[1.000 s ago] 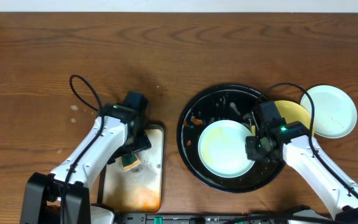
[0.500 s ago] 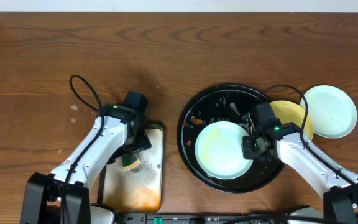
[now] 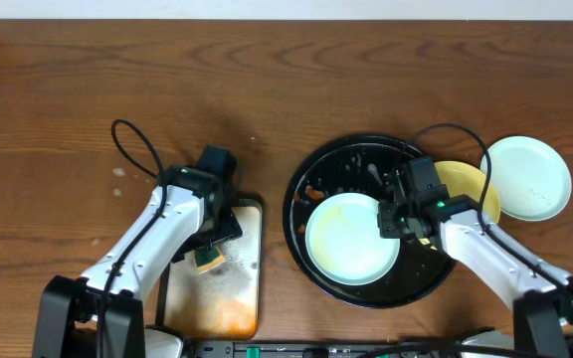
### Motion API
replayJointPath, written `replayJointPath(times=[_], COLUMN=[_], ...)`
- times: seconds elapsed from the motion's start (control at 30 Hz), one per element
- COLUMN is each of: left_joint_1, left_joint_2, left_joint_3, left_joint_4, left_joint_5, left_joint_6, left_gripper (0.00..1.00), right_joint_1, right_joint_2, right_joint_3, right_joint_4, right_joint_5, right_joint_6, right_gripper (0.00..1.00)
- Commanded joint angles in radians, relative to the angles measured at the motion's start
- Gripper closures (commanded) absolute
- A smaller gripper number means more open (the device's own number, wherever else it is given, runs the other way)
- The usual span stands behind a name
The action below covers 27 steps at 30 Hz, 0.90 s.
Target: Clean dirty plates on tray and stack at the side
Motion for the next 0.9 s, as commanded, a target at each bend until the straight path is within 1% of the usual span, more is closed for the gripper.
replayJointPath(times=[0.0, 0.1, 0.23, 0.3, 0.43, 0.5, 0.7, 0.77, 0.87], left_joint_1=[0.005, 0.005, 0.005, 0.005, 0.005, 0.005, 0.005, 0.005, 0.005], left_joint_2=[-0.003, -0.003, -0.003, -0.003, -0.003, -0.003, -0.003, -0.003, -0.003], left_joint_3=[-0.005, -0.005, -0.005, -0.005, -0.005, -0.005, -0.005, -0.005, -0.005], left_joint_4=[-0.003, -0.003, -0.003, -0.003, -0.003, -0.003, -0.003, -0.003, -0.003], left_joint_5=[-0.006, -0.006, -0.006, -0.006, -0.006, -0.006, -0.006, -0.006, -0.006], left_joint_6=[0.006, 0.006, 0.006, 0.006, 0.006, 0.006, 0.006, 0.006, 0.006], left_gripper=[0.13, 0.13, 0.13, 0.13, 0.13, 0.13, 0.13, 0.13, 0.13], right_joint_1=[-0.003, -0.003, -0.003, -0.001, 0.0, 0.002, 0.046, 0.051, 0.05], right_joint_2=[0.061, 0.07, 0.024, -0.019, -0.12, -0.172, -0.257, -0.255, -0.236], right_joint_3=[-0.016, -0.015, 0.025, 0.06, 0.13, 0.153, 0.16, 0.159, 0.143], right_joint_4=[0.003, 0.002, -0.02, -0.047, -0.109, -0.125, -0.142, -0.192, -0.302], right_joint_5=[-0.008, -0.008, 0.009, 0.043, 0.181, 0.219, 0.225, 0.219, 0.189], right_joint_6=[-0.008, -0.043, -0.053, -0.09, -0.123, -0.124, -0.124, -0.105, -0.022], right_gripper=[0.82, 0.98, 0.99, 0.99, 0.99, 0.99, 0.99, 0.99, 0.99])
